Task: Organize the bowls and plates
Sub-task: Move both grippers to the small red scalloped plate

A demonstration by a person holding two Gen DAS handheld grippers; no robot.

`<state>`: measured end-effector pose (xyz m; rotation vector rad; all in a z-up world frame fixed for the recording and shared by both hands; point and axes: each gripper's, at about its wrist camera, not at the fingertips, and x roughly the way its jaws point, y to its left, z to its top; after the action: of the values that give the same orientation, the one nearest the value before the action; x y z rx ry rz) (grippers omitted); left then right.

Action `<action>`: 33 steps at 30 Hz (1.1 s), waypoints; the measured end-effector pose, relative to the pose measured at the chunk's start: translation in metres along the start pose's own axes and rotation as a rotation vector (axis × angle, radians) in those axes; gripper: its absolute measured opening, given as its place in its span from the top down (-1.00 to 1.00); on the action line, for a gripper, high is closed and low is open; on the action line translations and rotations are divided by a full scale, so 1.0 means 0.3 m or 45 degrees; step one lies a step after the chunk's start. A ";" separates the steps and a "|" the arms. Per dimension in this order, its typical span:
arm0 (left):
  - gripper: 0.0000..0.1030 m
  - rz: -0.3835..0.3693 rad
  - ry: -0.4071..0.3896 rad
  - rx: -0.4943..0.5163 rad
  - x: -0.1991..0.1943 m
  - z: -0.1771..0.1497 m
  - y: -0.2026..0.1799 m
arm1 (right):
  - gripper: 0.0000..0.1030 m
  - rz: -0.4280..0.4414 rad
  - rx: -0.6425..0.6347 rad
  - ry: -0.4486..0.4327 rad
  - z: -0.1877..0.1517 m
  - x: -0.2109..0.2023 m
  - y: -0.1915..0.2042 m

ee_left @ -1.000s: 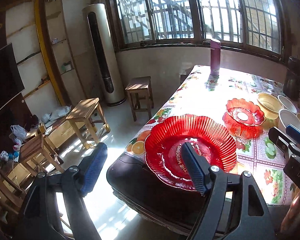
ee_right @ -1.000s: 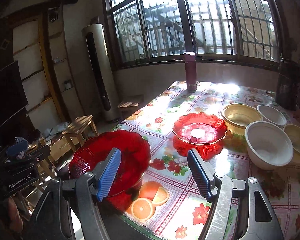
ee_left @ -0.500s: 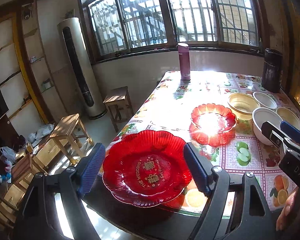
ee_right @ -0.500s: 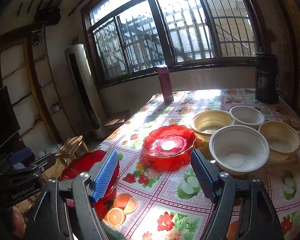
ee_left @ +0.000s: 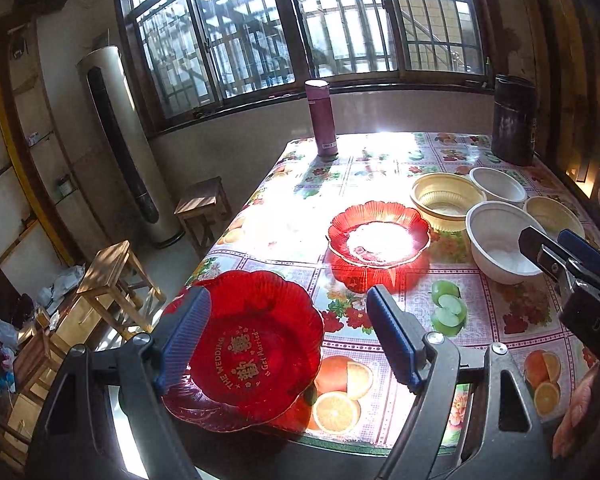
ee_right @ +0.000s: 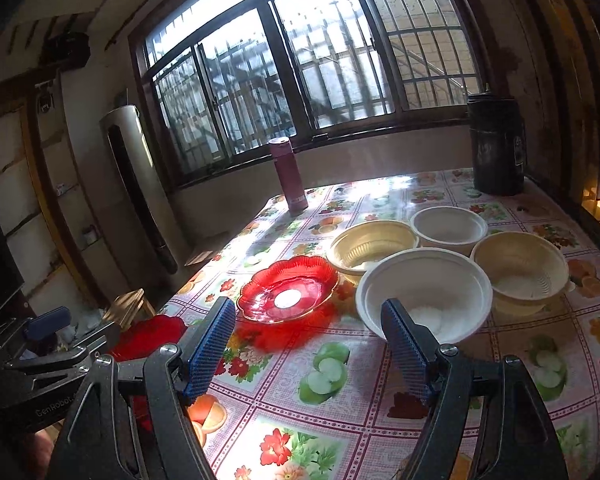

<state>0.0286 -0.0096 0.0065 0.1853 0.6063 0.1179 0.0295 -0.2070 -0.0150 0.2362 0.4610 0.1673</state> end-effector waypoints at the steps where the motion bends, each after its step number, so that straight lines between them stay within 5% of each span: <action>1: -0.57 -0.004 0.000 0.002 0.001 0.001 -0.005 | -0.49 -0.002 0.002 0.000 0.002 0.001 -0.006; 25: -0.57 -0.053 0.048 0.013 0.066 0.020 -0.016 | -0.49 -0.015 0.031 0.031 -0.001 0.051 -0.012; 33: -0.57 -0.051 0.158 -0.032 0.313 0.225 0.111 | -0.49 0.046 0.033 0.112 0.022 0.218 0.051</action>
<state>0.1422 0.0290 0.0157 0.1423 0.7318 0.0985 0.0886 -0.1798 -0.0326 0.2634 0.5464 0.2073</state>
